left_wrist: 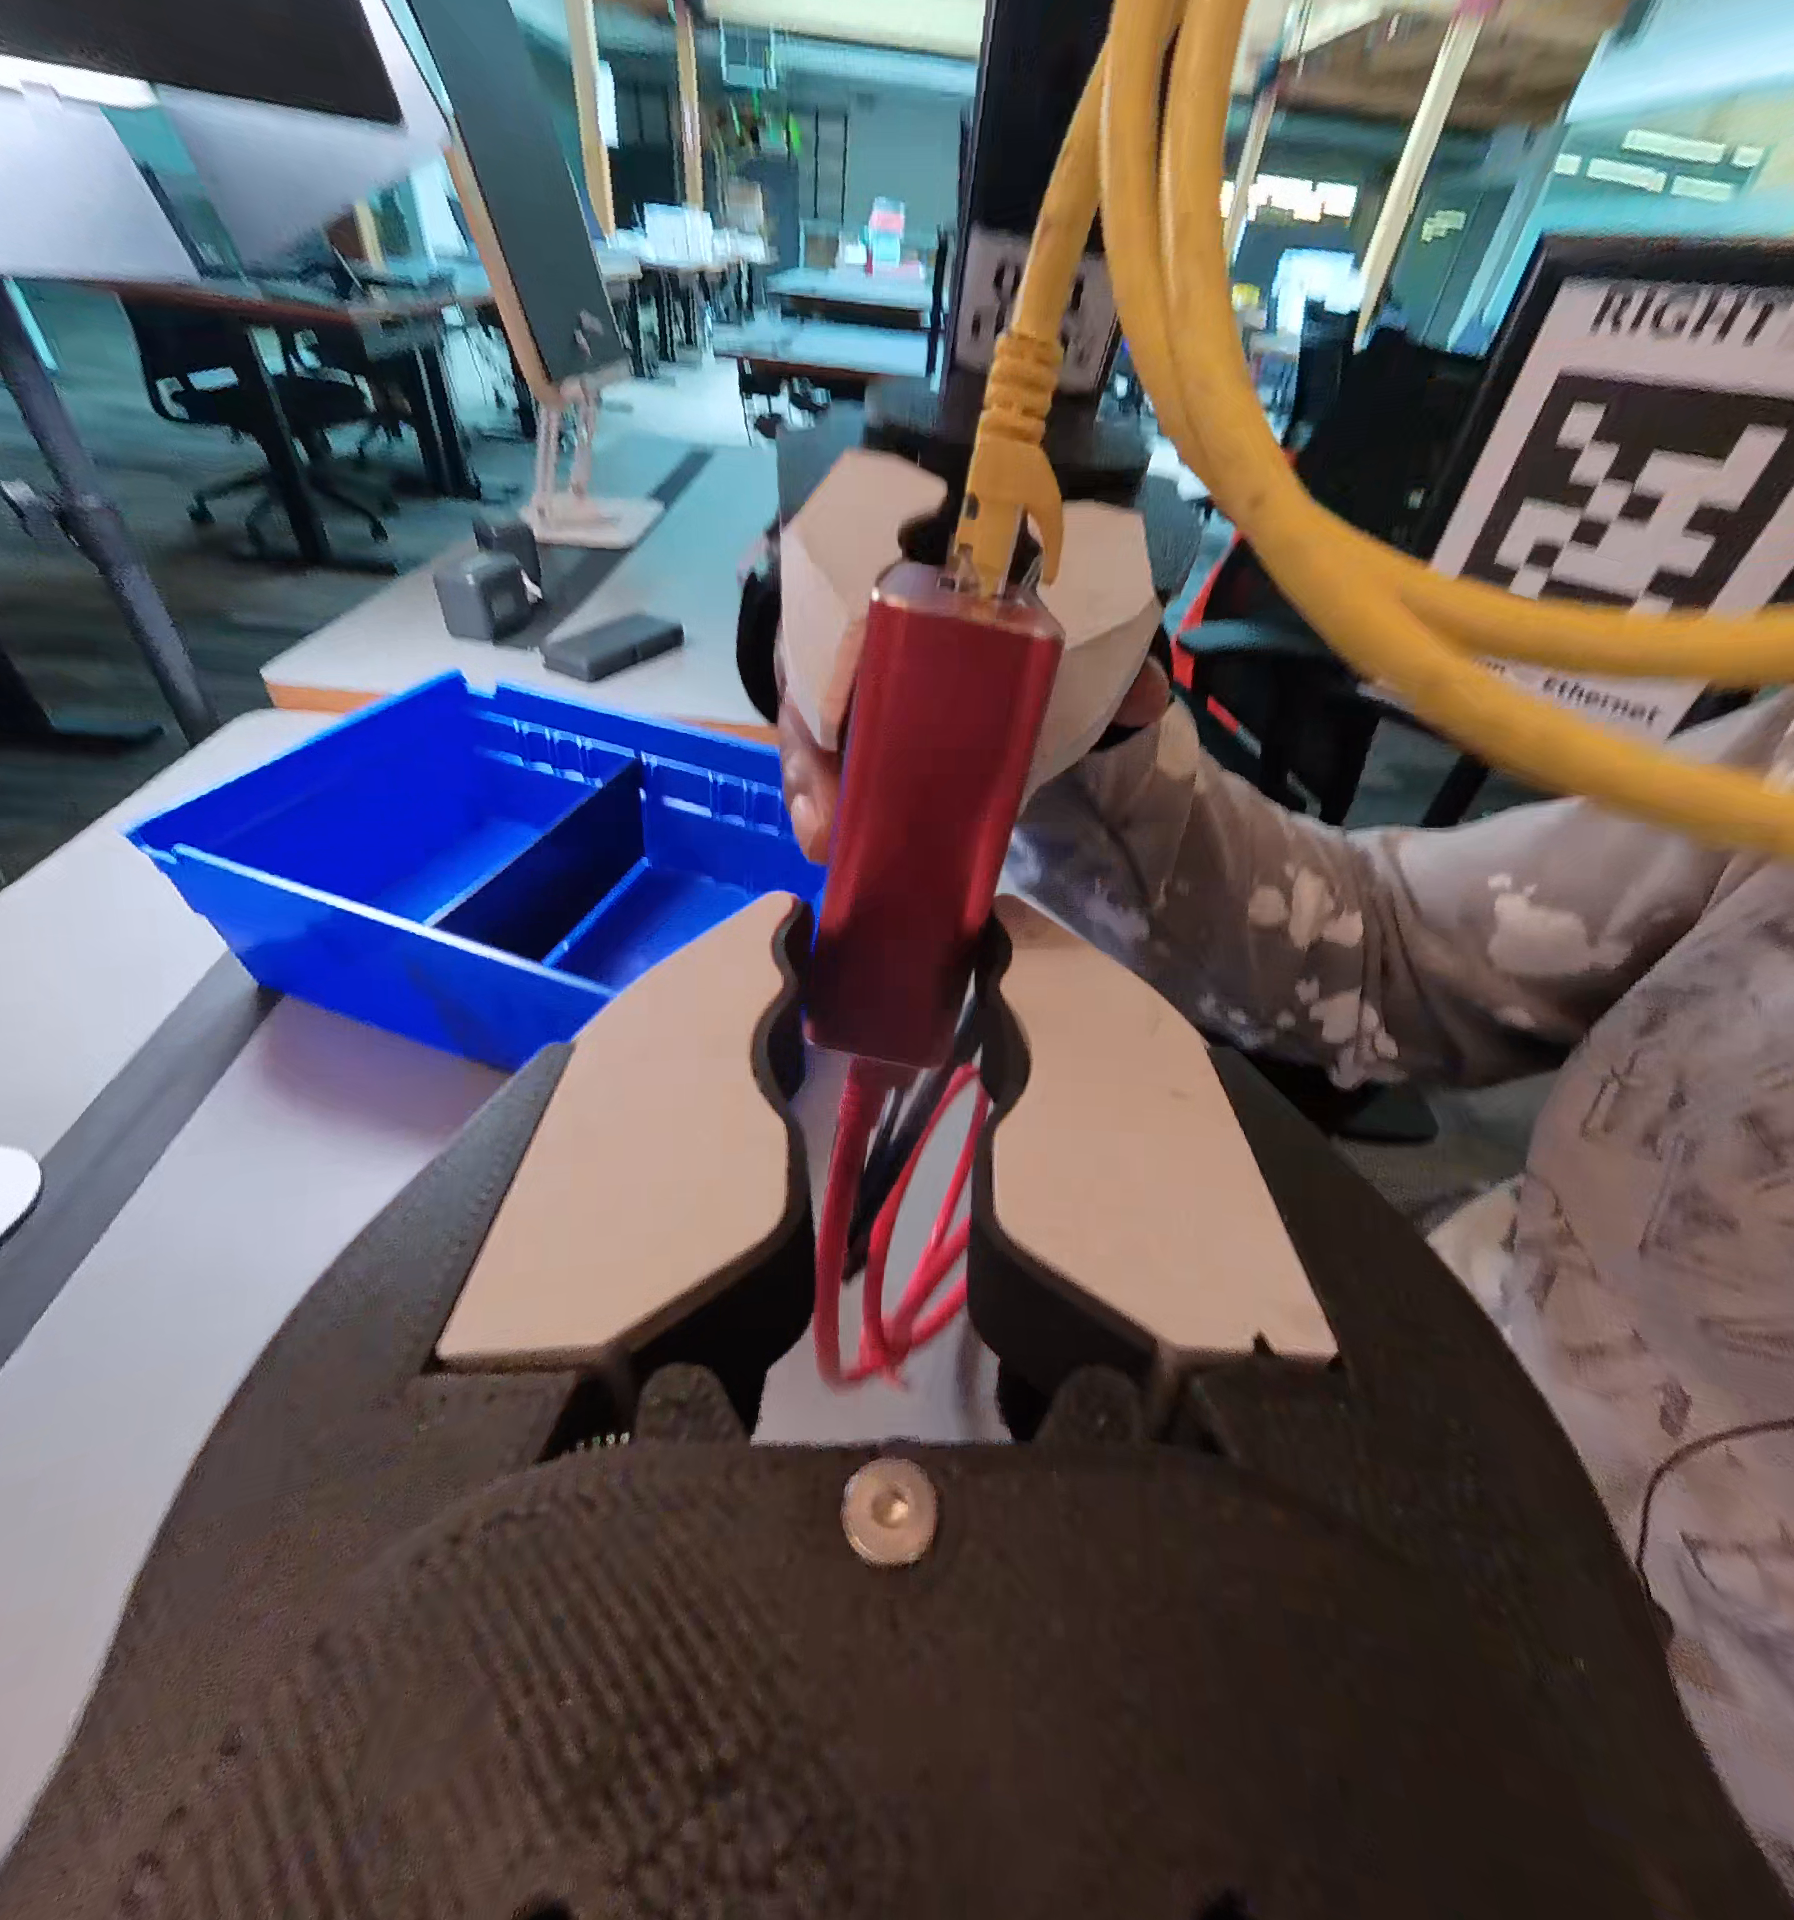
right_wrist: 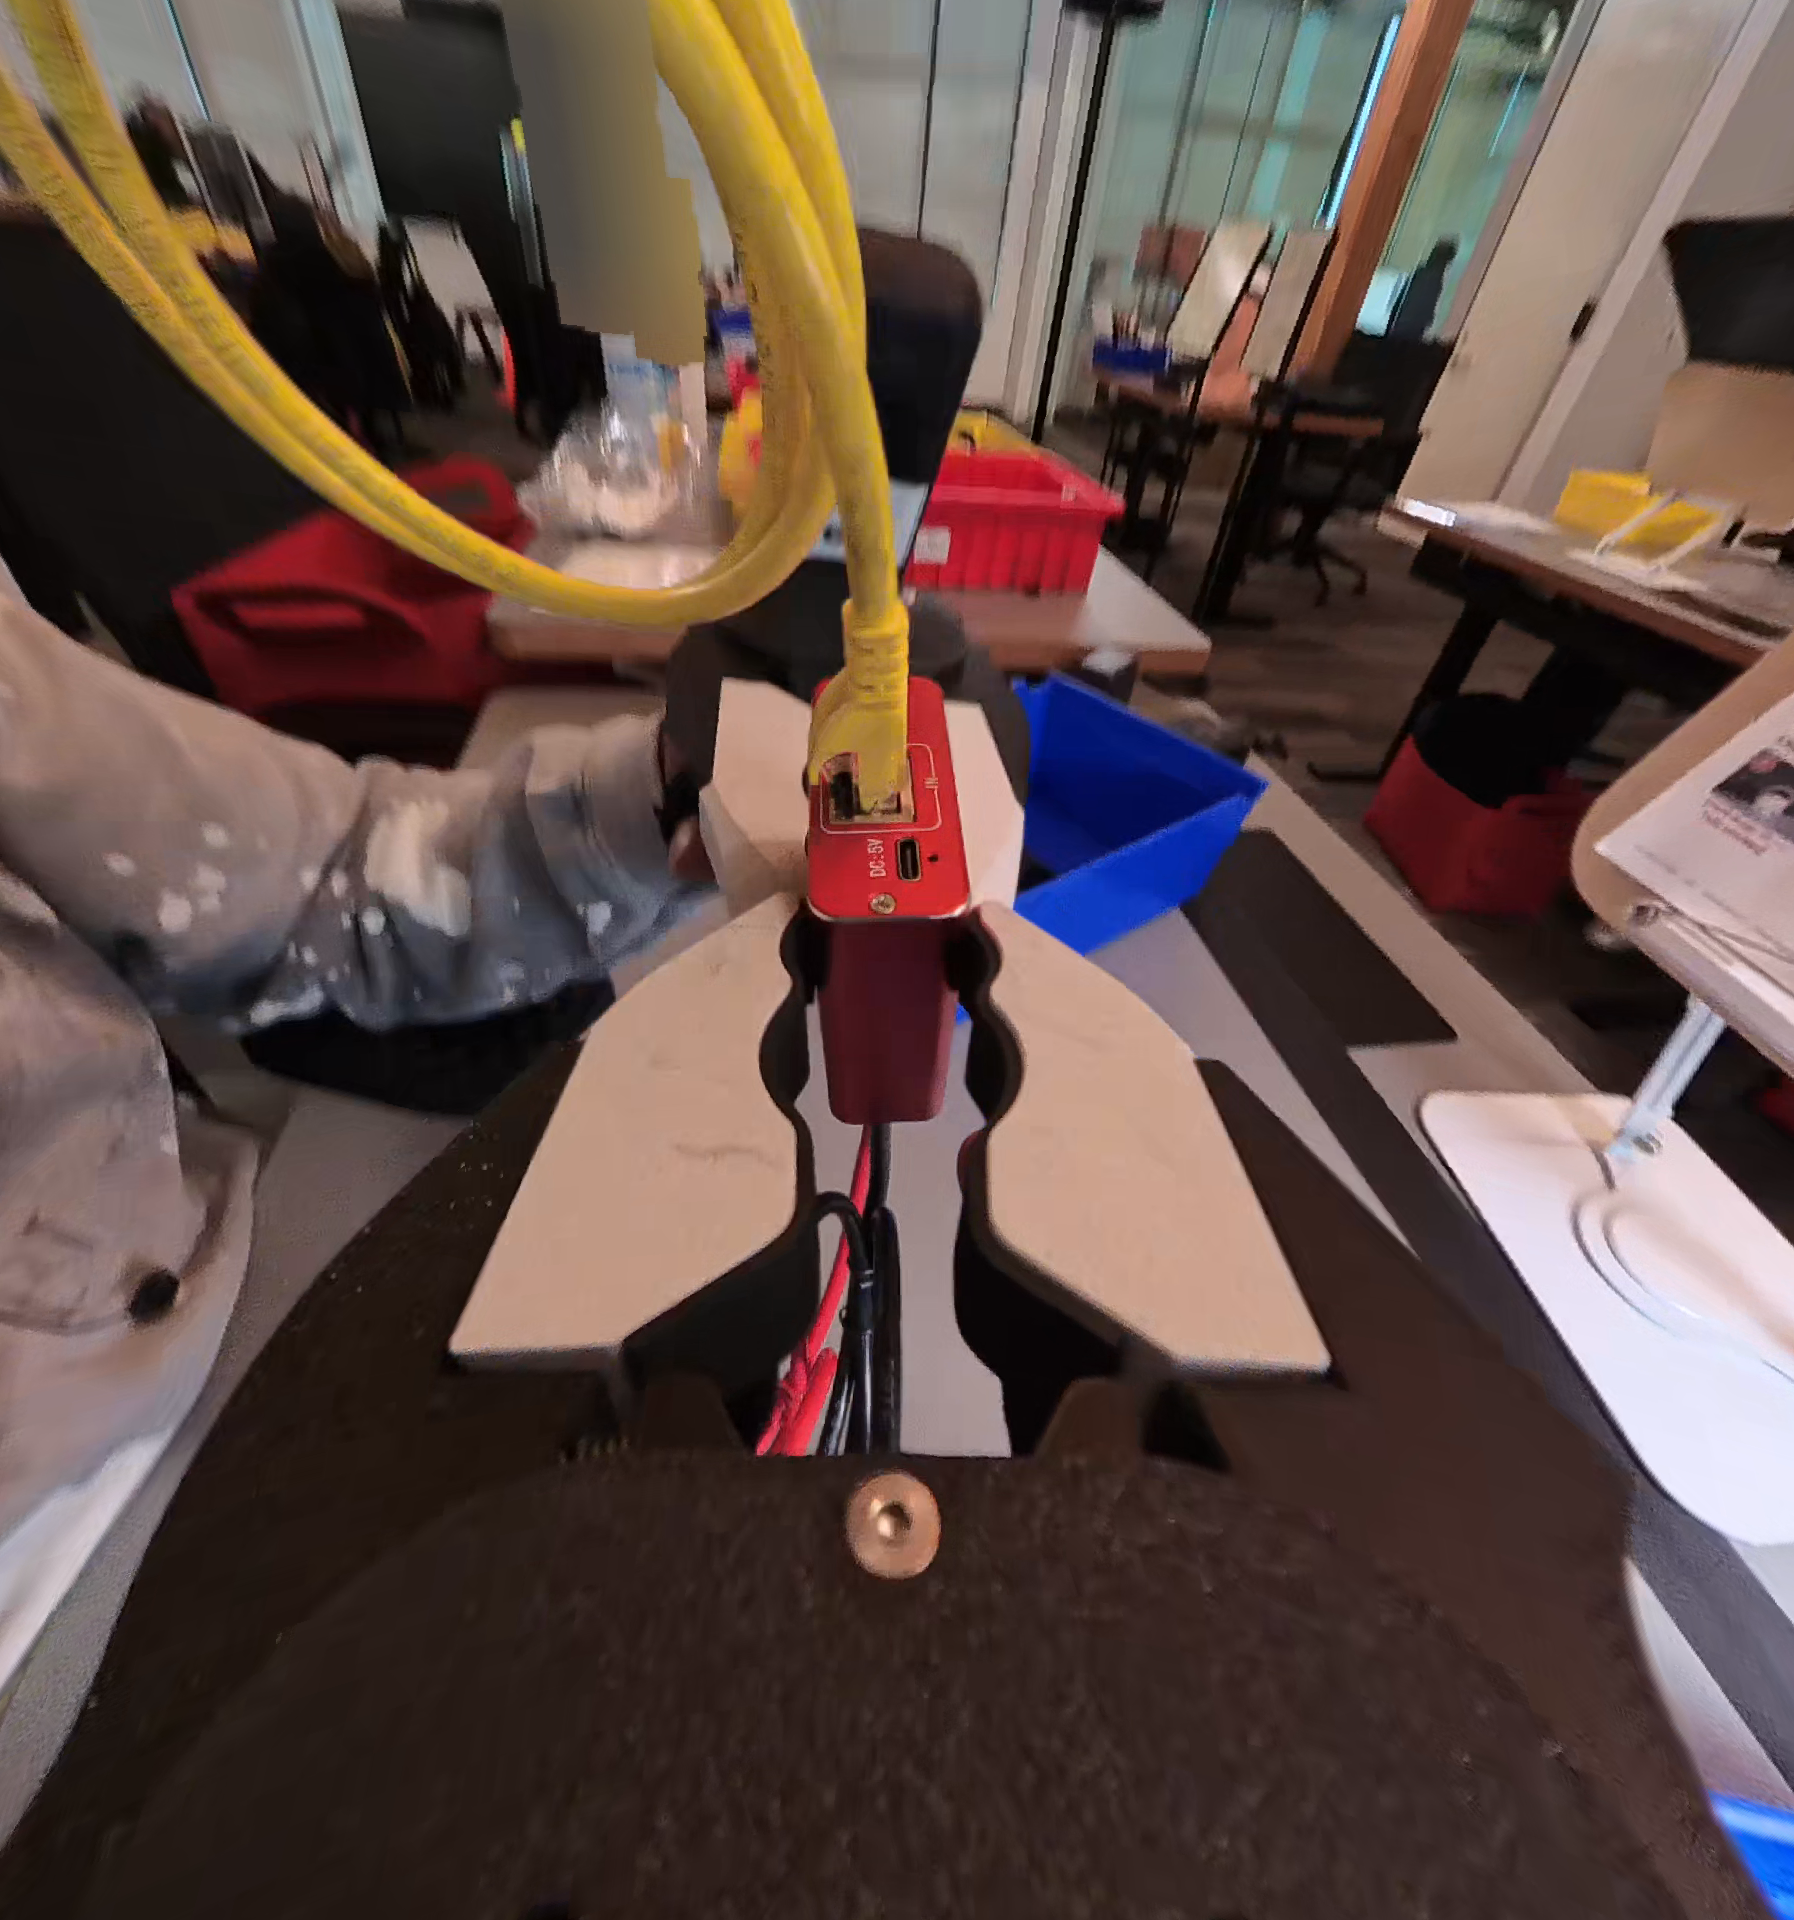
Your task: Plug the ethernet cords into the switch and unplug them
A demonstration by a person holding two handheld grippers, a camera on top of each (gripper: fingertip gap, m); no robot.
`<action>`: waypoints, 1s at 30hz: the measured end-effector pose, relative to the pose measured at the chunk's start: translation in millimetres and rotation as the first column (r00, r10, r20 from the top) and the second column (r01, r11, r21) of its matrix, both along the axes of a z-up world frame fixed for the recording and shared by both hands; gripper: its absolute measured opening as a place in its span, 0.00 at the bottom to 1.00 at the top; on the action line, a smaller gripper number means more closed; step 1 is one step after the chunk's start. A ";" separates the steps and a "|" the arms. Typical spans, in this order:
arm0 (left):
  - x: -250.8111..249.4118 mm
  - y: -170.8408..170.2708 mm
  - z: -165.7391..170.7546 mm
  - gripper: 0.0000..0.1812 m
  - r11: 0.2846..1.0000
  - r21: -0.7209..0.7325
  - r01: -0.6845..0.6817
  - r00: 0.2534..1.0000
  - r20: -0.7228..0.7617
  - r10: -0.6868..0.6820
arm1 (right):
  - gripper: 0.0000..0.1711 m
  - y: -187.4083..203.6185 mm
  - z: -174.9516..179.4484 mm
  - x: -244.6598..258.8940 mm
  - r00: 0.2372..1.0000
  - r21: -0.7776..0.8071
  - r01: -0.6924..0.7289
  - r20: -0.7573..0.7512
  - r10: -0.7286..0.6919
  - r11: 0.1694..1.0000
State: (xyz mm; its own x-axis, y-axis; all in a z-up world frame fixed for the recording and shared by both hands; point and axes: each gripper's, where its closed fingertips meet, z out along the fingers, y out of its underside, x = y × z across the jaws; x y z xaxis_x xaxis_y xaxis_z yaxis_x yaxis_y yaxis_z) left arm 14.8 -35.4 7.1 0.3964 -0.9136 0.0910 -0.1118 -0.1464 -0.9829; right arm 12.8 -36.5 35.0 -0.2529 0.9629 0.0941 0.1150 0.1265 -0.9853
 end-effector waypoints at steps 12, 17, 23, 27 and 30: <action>14.5 13.7 -32.5 0.15 0.996 0.054 -0.064 0.985 -0.155 0.072 | 0.18 12.8 -9.1 6.1 0.971 0.223 0.195 0.094 -0.220 0.955; -20.6 46.6 -24.4 0.15 0.980 0.016 -0.201 0.978 0.058 0.199 | 0.17 -8.5 71.5 18.1 0.923 0.007 0.304 -0.252 -0.292 0.953; -78.9 63.3 10.5 0.16 0.938 -0.042 -0.345 0.859 0.389 0.334 | 0.19 -58.0 -2.3 -54.4 0.996 -0.004 0.085 0.000 -0.085 0.996; -104.2 51.9 39.6 0.16 0.914 -0.005 -0.406 0.784 0.512 0.351 | 0.22 -54.1 -54.8 -103.0 0.999 -0.187 0.033 -0.010 -0.035 0.982; -104.2 38.3 57.6 0.16 0.919 0.037 -0.392 0.766 0.567 0.304 | 0.27 -35.9 -62.1 -110.1 0.993 -0.351 0.020 -0.100 -0.059 0.936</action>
State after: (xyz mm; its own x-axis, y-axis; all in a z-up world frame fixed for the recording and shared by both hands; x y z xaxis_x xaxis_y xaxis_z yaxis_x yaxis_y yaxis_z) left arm -89.4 2.8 64.7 0.6151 -0.7422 0.2661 0.4730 0.0773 -0.8776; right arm -97.3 -72.5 -27.1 -0.2212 0.9489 -0.2249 0.0046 -0.2296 -0.9733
